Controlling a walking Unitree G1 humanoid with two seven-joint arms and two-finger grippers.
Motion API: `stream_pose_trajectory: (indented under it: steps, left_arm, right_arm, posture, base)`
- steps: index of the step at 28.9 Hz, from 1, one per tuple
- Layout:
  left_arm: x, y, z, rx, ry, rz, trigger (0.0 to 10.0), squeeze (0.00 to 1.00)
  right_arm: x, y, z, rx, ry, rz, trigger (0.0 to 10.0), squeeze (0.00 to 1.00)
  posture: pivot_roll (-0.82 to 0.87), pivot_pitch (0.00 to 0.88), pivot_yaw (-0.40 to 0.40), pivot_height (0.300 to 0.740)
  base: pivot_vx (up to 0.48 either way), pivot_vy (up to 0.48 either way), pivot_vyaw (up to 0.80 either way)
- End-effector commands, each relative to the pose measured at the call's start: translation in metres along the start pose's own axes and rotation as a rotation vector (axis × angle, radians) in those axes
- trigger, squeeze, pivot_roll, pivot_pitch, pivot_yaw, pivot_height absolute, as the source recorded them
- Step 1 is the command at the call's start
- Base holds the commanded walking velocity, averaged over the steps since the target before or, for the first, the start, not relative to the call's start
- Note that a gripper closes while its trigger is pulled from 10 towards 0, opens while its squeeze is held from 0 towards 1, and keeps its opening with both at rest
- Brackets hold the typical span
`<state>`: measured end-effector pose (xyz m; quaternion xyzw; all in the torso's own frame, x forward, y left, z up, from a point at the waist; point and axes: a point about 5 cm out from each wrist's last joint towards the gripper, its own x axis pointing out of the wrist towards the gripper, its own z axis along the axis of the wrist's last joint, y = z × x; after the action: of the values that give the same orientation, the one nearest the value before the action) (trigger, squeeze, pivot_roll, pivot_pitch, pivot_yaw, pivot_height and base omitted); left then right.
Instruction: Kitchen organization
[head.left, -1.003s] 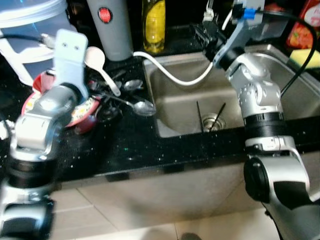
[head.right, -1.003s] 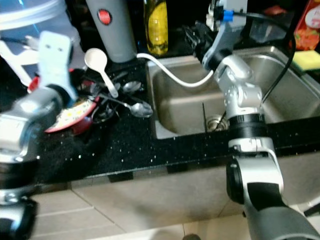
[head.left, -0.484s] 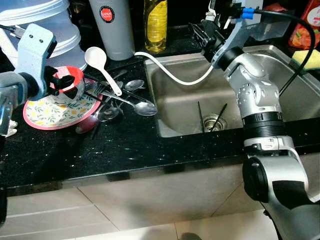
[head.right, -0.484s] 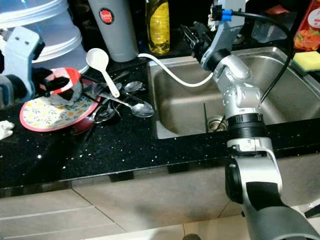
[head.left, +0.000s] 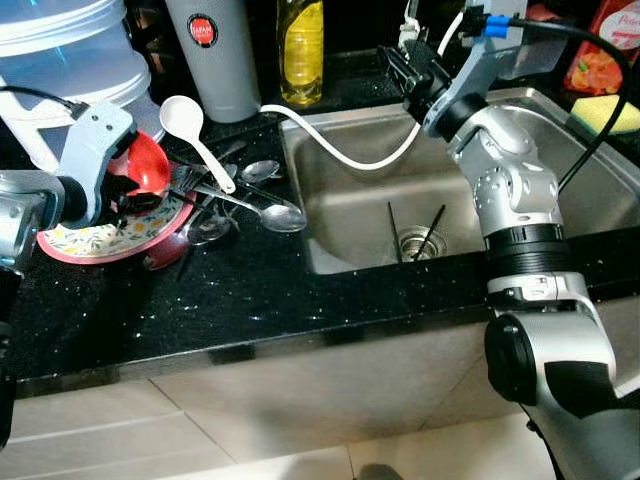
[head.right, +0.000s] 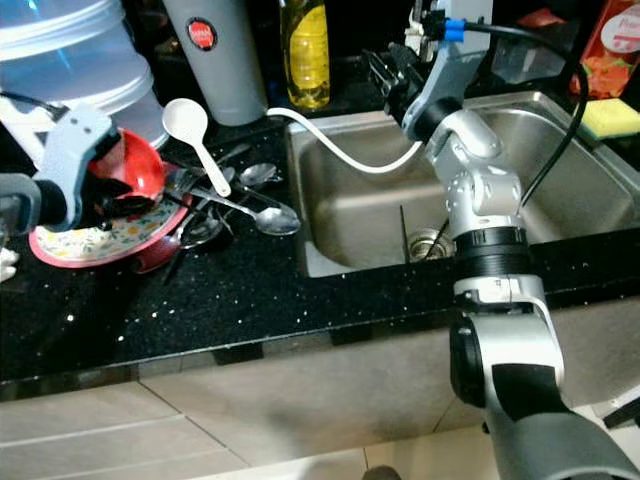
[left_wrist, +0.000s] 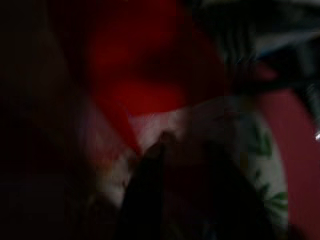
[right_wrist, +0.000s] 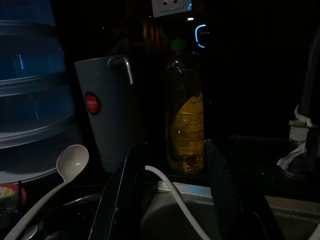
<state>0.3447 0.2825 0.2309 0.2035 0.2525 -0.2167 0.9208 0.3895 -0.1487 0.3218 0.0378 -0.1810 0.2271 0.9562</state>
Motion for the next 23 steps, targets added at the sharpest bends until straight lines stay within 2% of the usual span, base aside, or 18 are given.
stream_pose_trajectory:
  steps: [1,3,4,5,6,7,9,12,13,14,15,16,20,21,22,23]
  left_arm:
    - [-0.002,0.005,-0.005,0.036,0.032,0.019,0.0,0.00]
    - [-0.002,0.006,-0.006,0.064,0.039,0.034,0.0,0.00]
    - [-0.004,0.008,0.000,0.078,0.004,0.036,0.0,0.00]
    - [-0.006,0.009,0.006,0.084,-0.024,0.039,4.9,0.00]
    - [-0.006,0.009,0.006,0.084,-0.024,0.039,4.9,0.00]
    - [-0.013,0.012,0.020,0.114,-0.077,0.060,10.0,0.00]
    - [-0.013,0.012,0.020,0.114,-0.077,0.060,10.0,0.00]
    - [-0.024,0.009,0.042,0.219,-0.143,0.069,10.0,0.00]
    - [-0.024,0.009,0.042,0.219,-0.143,0.069,10.0,0.00]
    - [-0.027,0.005,0.050,0.256,-0.172,0.052,10.0,0.12]
    - [-0.028,0.004,0.052,0.262,-0.181,0.042,10.0,0.12]
    - [-0.030,0.002,0.053,0.273,-0.181,0.031,10.0,1.00]
    - [-0.033,0.001,0.055,0.277,-0.182,0.026,10.0,1.00]
    - [-0.034,0.001,0.057,0.275,-0.184,0.022,10.0,0.52]
    - [-0.034,0.001,0.059,0.249,-0.188,0.017,10.0,0.00]
    - [-0.034,0.001,0.059,0.249,-0.188,0.017,10.0,0.00]
  right_arm:
    - [0.001,0.003,0.002,-0.013,-0.007,0.007,10.0,0.00]
    - [0.000,0.002,0.002,-0.014,-0.006,0.007,10.0,0.00]
    - [0.000,0.002,0.002,-0.016,-0.006,0.006,10.0,0.00]
    - [0.000,0.002,0.002,-0.017,-0.007,0.006,10.0,0.00]
    - [0.000,0.002,0.002,-0.017,-0.007,0.006,10.0,0.00]
    - [-0.001,0.001,0.003,-0.019,-0.008,0.006,10.0,0.00]
    - [-0.001,0.001,0.003,-0.019,-0.008,0.006,10.0,0.00]
    - [0.000,0.002,0.004,-0.019,-0.009,0.008,10.0,0.00]
    - [0.000,0.002,0.004,-0.019,-0.009,0.008,10.0,0.00]
    - [0.000,0.002,0.004,-0.018,-0.010,0.008,10.0,0.00]
    - [0.000,0.002,0.004,-0.018,-0.010,0.008,10.0,0.00]
    - [0.000,0.002,0.004,-0.018,-0.009,0.009,10.0,0.00]
    - [0.001,0.003,0.004,-0.018,-0.009,0.010,10.0,0.00]
    - [0.001,0.003,0.004,-0.017,-0.009,0.011,10.0,0.00]
    - [0.001,0.003,0.003,-0.015,-0.008,0.013,10.0,0.00]
    - [0.001,0.003,0.003,-0.015,-0.008,0.013,10.0,0.00]
  posture:
    - [0.01,0.004,0.065,0.740]
    - [0.01,0.004,0.065,0.740]
    - [0.01,0.002,0.064,0.740]
    - [0.01,0.001,0.065,0.740]
    - [0.01,0.001,0.065,0.740]
    - [0.01,0.001,0.062,0.740]
    - [0.01,0.001,0.062,0.740]
    - [0.01,0.002,0.061,0.740]
    - [0.01,0.002,0.061,0.740]
    - [0.01,0.003,0.058,0.740]
    - [0.01,0.003,0.058,0.740]
    - [0.01,0.004,0.057,0.740]
    - [0.01,0.005,0.057,0.740]
    - [0.02,0.006,0.056,0.740]
    - [0.02,0.008,0.055,0.740]
    - [0.02,0.008,0.055,0.740]
  base:
    - [0.000,0.000,0.00]
    - [0.000,0.000,0.00]
    - [0.000,0.000,0.00]
    - [0.000,0.000,0.00]
    - [0.000,0.000,0.00]
    - [0.000,0.000,0.00]
    - [0.000,0.000,0.00]
    - [0.000,0.000,0.00]
    - [0.000,0.000,0.00]
    - [0.000,0.000,0.00]
    - [0.000,0.000,0.00]
    - [0.000,0.000,0.00]
    - [0.000,0.000,0.00]
    - [0.000,0.000,0.00]
    - [0.000,0.000,0.00]
    - [0.000,0.000,0.00]
